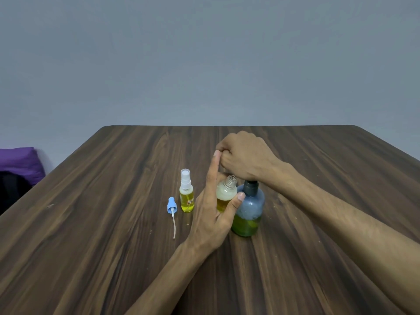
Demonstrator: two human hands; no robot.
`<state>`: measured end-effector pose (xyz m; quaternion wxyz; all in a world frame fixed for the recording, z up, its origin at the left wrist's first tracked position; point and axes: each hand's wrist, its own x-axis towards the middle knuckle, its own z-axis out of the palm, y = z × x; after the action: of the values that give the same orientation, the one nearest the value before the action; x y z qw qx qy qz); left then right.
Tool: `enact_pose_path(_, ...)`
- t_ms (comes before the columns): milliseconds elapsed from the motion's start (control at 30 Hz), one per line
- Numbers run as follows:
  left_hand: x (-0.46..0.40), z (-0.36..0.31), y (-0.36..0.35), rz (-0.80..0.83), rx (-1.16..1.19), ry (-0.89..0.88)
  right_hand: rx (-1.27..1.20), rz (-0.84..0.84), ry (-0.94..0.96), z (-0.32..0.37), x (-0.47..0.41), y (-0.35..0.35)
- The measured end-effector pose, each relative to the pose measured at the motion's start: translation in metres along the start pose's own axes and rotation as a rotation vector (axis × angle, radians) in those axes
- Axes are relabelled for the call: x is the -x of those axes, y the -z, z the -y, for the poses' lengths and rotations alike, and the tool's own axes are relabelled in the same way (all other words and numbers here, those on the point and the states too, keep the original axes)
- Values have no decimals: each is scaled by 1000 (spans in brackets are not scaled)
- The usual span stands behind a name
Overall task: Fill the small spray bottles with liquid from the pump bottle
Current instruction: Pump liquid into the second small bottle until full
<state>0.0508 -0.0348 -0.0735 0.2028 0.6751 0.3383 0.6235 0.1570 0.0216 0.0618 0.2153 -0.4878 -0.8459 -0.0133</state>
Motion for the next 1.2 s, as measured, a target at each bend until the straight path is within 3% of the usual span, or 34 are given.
enact_pose_path(100,1,0,0,-9,-25,-8,-24,-54,25,-1,-1,8)
enact_pose_path(533,-1,-3,0,5,10,-22,5,38,-16,1,0,2)
enact_pose_path(733,1,-3,-1,-17,-38,-22,-49,-12,-20,-3,-3,7)
enact_pose_path(900,-1,-5,1,1,19,5,57,59,-3,3,1,-1)
enact_pose_path(1033,1,-4,0,-23,-25,-23,-5,-20,-26,0,0,4)
enact_pose_path(1200,0,-7,0,-16,36,4,58,57,-22,3,-2,0)
